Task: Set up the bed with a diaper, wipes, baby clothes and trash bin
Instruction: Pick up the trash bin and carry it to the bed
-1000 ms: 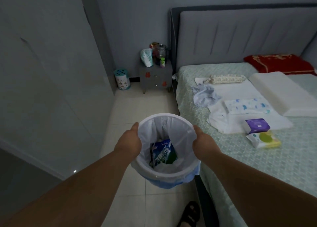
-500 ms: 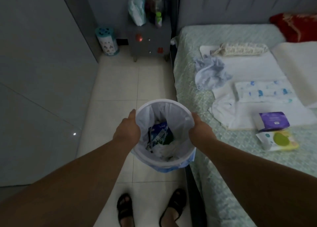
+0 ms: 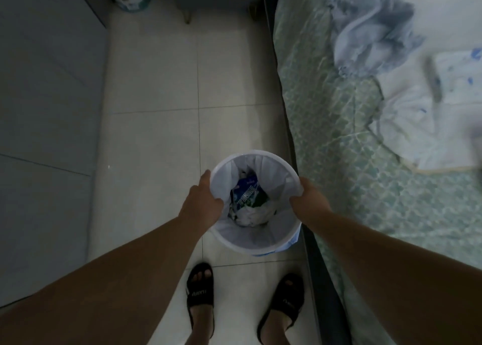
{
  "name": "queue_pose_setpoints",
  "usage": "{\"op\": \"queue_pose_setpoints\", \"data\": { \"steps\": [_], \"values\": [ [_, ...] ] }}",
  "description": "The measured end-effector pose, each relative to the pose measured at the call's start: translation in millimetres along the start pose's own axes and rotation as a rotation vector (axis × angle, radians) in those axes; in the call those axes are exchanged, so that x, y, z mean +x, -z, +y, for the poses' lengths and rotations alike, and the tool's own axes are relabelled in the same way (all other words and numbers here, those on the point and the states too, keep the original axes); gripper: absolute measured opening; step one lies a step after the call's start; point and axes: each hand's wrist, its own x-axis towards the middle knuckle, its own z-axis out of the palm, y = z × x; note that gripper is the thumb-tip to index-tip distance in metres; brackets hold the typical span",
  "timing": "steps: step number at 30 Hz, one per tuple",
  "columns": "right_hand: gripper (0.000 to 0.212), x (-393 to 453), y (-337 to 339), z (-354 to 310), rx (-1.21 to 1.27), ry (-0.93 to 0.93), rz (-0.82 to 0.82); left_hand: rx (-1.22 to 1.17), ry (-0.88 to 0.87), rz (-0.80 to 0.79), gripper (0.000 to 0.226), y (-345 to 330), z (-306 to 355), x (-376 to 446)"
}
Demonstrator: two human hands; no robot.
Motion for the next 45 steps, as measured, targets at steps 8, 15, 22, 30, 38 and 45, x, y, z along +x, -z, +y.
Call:
{"op": "queue_pose_setpoints", "data": {
  "steps": [8, 15, 22, 30, 38, 45],
  "values": [
    [0.050, 71, -79, 57, 0.067, -0.121, -0.049, -0.026, 0.104, -0.104, 0.083, -76, -62, 72],
    [0.056, 99, -112, 91, 0.132, -0.203, -0.129, -0.015, 0.191, -0.178, 0.091, -115, -89, 97],
    [0.053, 110, -126, 104, 0.107, -0.219, -0.143, -0.002, 0.194, -0.178, 0.093, -123, -96, 108],
    [0.055, 110, -128, 99, 0.095, -0.207, -0.158, -0.014, 0.195, -0.183, 0.095, -122, -98, 107],
    [0.058, 105, -126, 95, 0.088, -0.183, -0.163, -0.013, 0.190, -0.218, 0.099, -118, -97, 106],
    [0.067, 93, -105, 81, 0.050, -0.121, -0.127, 0.045, 0.142, -0.205, 0.095, -99, -82, 97]
  ]
}}
